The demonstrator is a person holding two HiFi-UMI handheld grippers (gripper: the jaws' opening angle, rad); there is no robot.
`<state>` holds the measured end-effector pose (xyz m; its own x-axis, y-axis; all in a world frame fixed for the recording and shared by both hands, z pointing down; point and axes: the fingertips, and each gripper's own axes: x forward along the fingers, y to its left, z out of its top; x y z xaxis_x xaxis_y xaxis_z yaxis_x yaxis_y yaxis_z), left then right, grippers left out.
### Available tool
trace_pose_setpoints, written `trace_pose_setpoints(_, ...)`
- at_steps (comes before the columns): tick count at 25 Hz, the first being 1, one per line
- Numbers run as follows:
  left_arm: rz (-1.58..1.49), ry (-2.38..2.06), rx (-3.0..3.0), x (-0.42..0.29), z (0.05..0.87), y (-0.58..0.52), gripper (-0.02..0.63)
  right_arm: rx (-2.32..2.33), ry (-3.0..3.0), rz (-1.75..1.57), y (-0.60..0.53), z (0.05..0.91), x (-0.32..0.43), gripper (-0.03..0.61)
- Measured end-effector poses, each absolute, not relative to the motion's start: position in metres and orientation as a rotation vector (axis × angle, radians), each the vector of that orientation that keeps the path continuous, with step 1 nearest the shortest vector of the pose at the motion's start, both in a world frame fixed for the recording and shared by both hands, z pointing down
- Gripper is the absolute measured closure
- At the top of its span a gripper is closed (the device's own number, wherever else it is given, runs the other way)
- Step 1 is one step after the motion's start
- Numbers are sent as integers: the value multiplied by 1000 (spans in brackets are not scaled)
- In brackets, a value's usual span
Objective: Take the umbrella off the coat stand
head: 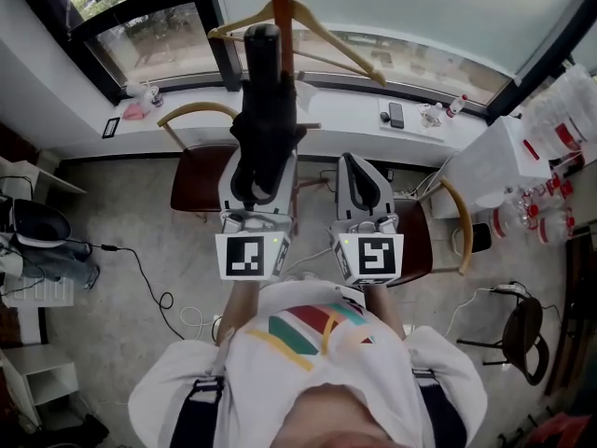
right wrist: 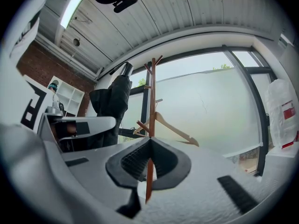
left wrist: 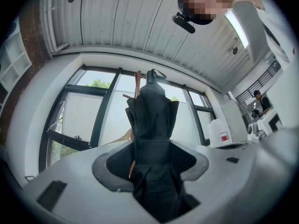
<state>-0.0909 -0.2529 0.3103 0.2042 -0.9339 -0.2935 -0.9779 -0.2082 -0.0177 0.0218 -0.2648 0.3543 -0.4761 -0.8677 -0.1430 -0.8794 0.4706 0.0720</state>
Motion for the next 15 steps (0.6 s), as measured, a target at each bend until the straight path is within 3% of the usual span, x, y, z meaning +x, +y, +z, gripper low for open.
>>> trace_pose_setpoints(15,334,1855,-2268,-98,313,-254,385,-1594,2616,227,-267,354,20,578)
